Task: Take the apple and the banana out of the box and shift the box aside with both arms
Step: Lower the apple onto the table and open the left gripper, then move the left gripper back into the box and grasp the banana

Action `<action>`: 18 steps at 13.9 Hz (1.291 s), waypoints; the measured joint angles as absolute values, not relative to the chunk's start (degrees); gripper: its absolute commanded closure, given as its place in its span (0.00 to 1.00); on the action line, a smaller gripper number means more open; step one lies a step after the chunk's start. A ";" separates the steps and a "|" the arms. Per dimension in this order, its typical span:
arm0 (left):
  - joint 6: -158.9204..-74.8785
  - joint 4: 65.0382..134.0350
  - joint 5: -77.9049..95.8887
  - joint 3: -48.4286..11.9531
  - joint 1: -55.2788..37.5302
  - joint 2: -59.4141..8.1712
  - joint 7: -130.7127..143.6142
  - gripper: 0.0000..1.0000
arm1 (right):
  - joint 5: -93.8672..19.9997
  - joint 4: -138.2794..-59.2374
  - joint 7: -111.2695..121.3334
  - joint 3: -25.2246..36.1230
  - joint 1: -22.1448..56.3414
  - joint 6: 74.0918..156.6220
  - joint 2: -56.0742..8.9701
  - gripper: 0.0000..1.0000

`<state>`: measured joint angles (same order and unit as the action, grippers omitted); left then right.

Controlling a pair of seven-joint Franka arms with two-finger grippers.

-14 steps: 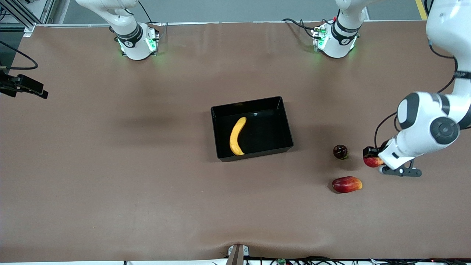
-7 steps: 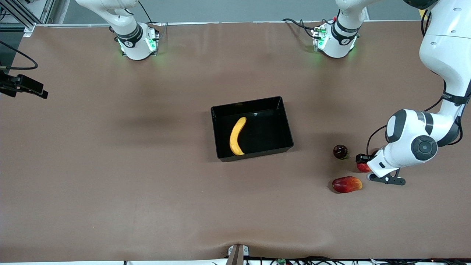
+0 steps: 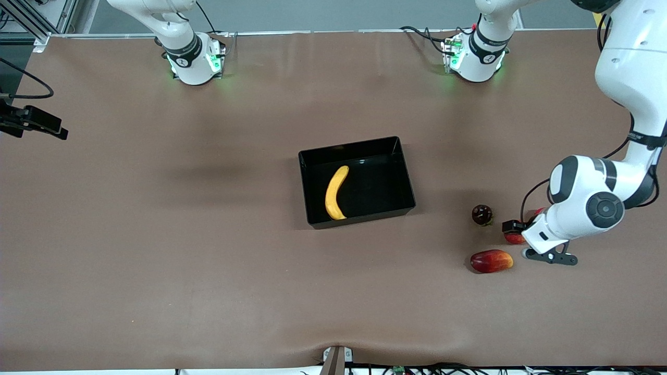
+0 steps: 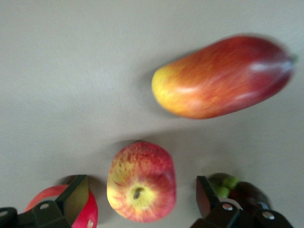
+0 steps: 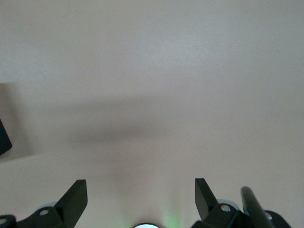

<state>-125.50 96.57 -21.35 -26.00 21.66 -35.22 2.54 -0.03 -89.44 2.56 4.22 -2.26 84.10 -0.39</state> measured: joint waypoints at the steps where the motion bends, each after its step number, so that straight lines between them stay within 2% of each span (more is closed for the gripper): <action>1: -123.35 96.13 -20.56 -27.58 21.66 -32.99 2.70 0.00 | -0.03 -89.44 2.56 4.22 -2.26 84.11 -0.40 0.00; 5: -115.71 96.18 -17.11 -37.88 20.97 -24.52 13.29 0.00 | -0.04 -89.43 2.56 4.22 -2.26 84.12 -0.43 0.00; 8: -114.45 96.44 -16.99 -45.52 19.65 -23.40 27.37 0.00 | -0.04 -89.43 2.56 4.23 -2.26 84.37 -0.44 0.00; 10: -114.54 96.15 -16.82 -47.46 16.81 -23.66 35.63 0.00 | -0.04 -89.43 2.56 4.21 -2.26 84.44 -0.47 0.00; 15: -114.68 90.00 -16.72 -46.35 2.13 -29.82 58.55 0.00 | -0.18 -89.43 2.56 4.23 -2.26 84.46 -0.57 0.00; 18: -115.89 85.68 -16.78 -37.97 -9.13 -34.60 65.48 0.00 | -0.18 -89.43 2.56 4.24 -2.26 84.44 -0.59 0.00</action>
<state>-115.89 85.68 -16.78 -37.97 -9.13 -34.60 65.48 -0.18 -89.43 2.56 4.24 -2.26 84.44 -0.59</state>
